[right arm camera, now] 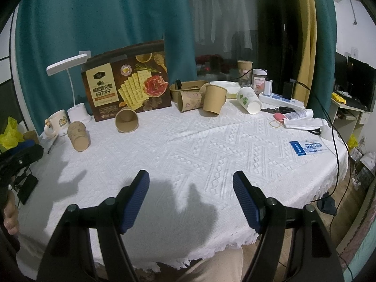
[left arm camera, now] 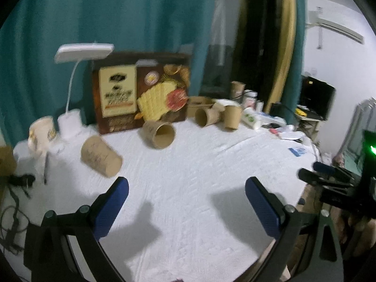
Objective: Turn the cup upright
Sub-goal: 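Reach the left gripper to the patterned beige cup lying on its side and grasp it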
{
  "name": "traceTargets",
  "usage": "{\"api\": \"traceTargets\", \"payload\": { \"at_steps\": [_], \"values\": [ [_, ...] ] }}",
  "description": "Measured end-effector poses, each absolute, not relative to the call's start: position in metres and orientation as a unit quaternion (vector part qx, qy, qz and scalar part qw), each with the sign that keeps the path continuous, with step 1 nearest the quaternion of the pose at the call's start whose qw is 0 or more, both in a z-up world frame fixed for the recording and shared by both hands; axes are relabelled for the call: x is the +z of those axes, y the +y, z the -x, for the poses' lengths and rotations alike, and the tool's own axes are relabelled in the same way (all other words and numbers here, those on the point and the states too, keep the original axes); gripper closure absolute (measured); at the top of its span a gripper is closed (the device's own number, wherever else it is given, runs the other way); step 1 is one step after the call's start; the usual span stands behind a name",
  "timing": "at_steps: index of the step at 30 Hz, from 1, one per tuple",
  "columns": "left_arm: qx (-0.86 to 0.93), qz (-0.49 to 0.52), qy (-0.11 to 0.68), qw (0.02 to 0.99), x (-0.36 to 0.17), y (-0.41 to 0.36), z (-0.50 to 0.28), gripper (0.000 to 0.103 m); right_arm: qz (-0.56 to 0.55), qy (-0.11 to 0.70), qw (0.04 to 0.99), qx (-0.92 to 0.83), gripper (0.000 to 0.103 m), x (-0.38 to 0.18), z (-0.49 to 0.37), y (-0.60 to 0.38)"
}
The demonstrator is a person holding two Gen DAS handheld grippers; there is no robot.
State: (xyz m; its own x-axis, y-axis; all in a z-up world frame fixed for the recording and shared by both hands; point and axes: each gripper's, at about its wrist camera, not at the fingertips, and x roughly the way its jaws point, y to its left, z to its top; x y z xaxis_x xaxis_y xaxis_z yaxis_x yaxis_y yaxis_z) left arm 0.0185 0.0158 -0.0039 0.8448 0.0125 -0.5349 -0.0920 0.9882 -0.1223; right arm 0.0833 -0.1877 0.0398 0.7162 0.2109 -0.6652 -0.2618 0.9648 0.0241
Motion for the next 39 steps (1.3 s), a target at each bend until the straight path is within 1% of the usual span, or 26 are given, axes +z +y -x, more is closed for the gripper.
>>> {"api": "traceTargets", "payload": {
  "at_steps": [3,11,14,17,24,30,32,34,39],
  "values": [
    [0.049,0.099,0.305,0.946,-0.015,0.037,-0.033,0.003,0.034,0.36,0.924,0.126,0.032,0.033,-0.094,-0.189],
    [0.09,0.201,0.344,0.913,-0.047,0.117,-0.077,0.004,0.027,0.38,0.915,0.13,0.032,0.01,-0.144,-0.193],
    [0.109,0.23,0.351,0.901,-0.062,0.147,-0.1,0.003,0.022,0.382,0.914,0.135,0.032,0.004,-0.16,-0.19],
    [0.128,0.254,0.375,0.882,-0.083,0.177,-0.128,0.004,0.021,0.382,0.913,0.138,0.032,0.001,-0.175,-0.184],
    [0.14,0.329,0.368,0.859,-0.103,0.223,-0.156,0.004,0.018,0.39,0.911,0.137,0.032,-0.009,-0.196,-0.177],
    [0.128,0.339,0.376,0.853,-0.108,0.231,-0.168,0.016,0.009,0.401,0.907,0.129,0.032,-0.019,-0.201,-0.18],
    [0.115,0.357,0.383,0.844,-0.115,0.231,-0.172,0.026,0.009,0.402,0.907,0.129,0.032,-0.02,-0.199,-0.181],
    [0.117,0.354,0.381,0.846,-0.116,0.229,-0.171,0.029,0.009,0.4,0.907,0.127,0.032,-0.019,-0.197,-0.183],
    [0.098,0.351,0.379,0.851,-0.11,0.218,-0.167,0.033,0.006,0.396,0.91,0.122,0.032,-0.012,-0.185,-0.19]
  ]
}}
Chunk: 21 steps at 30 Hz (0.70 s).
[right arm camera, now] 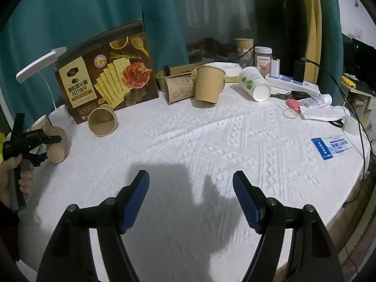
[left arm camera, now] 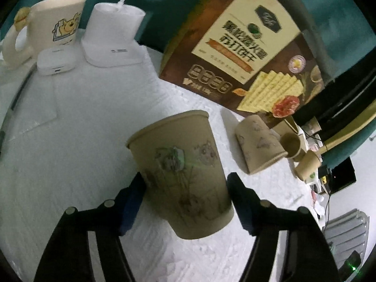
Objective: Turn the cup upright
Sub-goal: 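Reach the left gripper to the patterned beige cup lying on its side and grasp it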
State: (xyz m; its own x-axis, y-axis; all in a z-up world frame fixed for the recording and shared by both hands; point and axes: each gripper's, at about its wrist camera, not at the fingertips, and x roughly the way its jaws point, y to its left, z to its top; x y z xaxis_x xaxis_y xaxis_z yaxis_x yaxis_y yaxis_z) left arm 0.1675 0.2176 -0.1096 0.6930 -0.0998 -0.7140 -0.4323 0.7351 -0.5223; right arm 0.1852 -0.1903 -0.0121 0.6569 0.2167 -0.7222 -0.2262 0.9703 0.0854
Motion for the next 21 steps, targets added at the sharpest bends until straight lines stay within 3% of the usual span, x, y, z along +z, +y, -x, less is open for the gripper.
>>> {"api": "traceTargets", "payload": {
  "at_steps": [10,21],
  "values": [
    [0.021,0.305,0.379,0.873,-0.07,0.152,-0.138,0.035,-0.009,0.384,0.916,0.117,0.032,0.002,-0.147,-0.206],
    [-0.118,0.27,0.427,0.855,-0.058,0.024,-0.117,0.035,-0.032,0.394,0.913,0.098,0.032,0.0,-0.102,-0.249]
  ]
}}
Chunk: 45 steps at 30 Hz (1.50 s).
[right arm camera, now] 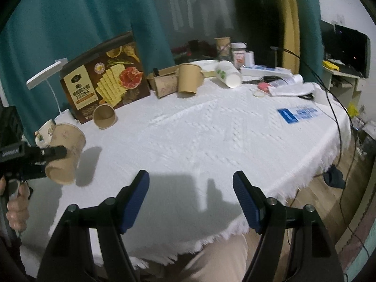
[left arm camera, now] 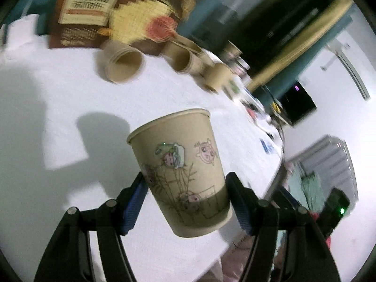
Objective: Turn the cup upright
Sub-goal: 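Reach the left gripper to the patterned beige cup lying on its side and grasp it, then lift the cup with the left gripper and pass it to the right gripper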
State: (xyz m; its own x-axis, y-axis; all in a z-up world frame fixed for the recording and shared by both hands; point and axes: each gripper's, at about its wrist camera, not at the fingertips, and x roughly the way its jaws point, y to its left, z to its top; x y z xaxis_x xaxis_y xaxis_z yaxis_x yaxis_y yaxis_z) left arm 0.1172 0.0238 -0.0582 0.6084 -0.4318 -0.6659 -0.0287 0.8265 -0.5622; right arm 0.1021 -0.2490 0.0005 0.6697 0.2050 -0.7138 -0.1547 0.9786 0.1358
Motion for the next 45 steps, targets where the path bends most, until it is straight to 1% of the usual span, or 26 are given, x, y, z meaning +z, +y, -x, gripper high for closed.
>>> {"api": "traceTargets", "payload": {
  "at_steps": [6,15,16,17,19,20,25,31,35,38,42,45],
  "values": [
    [-0.158,0.259,0.47,0.829,-0.076,-0.028,-0.126,0.035,-0.045,0.399,0.912,0.083,0.032,-0.004,-0.094,-0.271],
    [-0.148,0.267,0.517,0.8,-0.1,-0.038,-0.13,0.033,-0.051,0.413,0.905,0.086,0.032,-0.012,-0.097,-0.273],
    [-0.146,0.268,0.519,0.799,-0.1,-0.036,-0.131,0.031,-0.05,0.415,0.904,0.088,0.032,-0.013,-0.098,-0.272],
    [-0.144,0.266,0.519,0.8,-0.1,-0.035,-0.13,0.026,-0.049,0.418,0.903,0.09,0.032,-0.014,-0.099,-0.27],
    [-0.144,0.267,0.516,0.801,-0.1,-0.034,-0.129,0.021,-0.047,0.422,0.9,0.093,0.032,-0.016,-0.1,-0.266],
    [-0.145,0.268,0.514,0.802,-0.099,-0.033,-0.128,0.02,-0.046,0.424,0.899,0.094,0.032,-0.017,-0.101,-0.265],
    [-0.155,0.268,0.503,0.807,-0.093,-0.028,-0.121,0.02,-0.041,0.428,0.897,0.106,0.032,-0.016,-0.104,-0.257],
    [-0.158,0.256,0.472,0.829,-0.073,-0.015,-0.105,0.02,-0.054,0.447,0.87,0.204,0.032,0.0,-0.127,-0.233],
    [-0.123,0.235,0.446,0.855,-0.061,0.004,-0.088,0.02,-0.057,0.478,0.836,0.263,0.032,0.005,-0.147,-0.204],
    [-0.1,0.223,0.432,0.868,-0.058,0.02,-0.074,0.02,-0.083,0.513,0.798,0.307,0.032,-0.005,-0.159,-0.18],
    [-0.077,0.227,0.416,0.877,-0.06,0.043,-0.052,0.02,-0.072,0.557,0.763,0.32,0.032,-0.021,-0.174,-0.149],
    [-0.06,0.226,0.411,0.881,-0.064,0.054,-0.045,0.02,-0.07,0.572,0.748,0.329,0.032,-0.027,-0.186,-0.136]
  ]
}}
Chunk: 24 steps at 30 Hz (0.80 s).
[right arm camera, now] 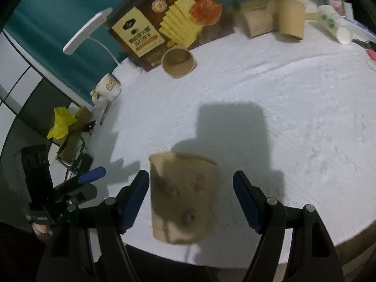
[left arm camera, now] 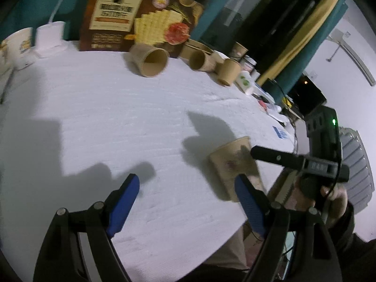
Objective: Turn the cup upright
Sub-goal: 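Lift the cup with the left gripper and pass it to the right gripper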
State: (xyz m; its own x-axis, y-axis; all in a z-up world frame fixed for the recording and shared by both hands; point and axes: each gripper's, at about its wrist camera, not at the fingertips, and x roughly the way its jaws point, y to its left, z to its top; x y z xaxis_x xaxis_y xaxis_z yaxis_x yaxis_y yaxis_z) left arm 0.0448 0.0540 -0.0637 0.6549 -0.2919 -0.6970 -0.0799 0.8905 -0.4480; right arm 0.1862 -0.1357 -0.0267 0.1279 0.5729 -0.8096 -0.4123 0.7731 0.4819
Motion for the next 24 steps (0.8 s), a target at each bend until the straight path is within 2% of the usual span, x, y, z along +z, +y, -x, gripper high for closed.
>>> {"api": "traceTargets", "payload": {
  "at_steps": [7,24],
  "values": [
    [-0.05,0.23,0.402,0.885,-0.069,0.074,-0.037,0.02,-0.062,0.614,0.711,0.338,0.032,-0.042,-0.203,-0.111],
    [-0.065,0.227,0.413,0.879,-0.081,0.082,-0.03,0.02,0.071,0.648,0.674,0.349,0.033,-0.061,-0.206,-0.072]
  ]
}}
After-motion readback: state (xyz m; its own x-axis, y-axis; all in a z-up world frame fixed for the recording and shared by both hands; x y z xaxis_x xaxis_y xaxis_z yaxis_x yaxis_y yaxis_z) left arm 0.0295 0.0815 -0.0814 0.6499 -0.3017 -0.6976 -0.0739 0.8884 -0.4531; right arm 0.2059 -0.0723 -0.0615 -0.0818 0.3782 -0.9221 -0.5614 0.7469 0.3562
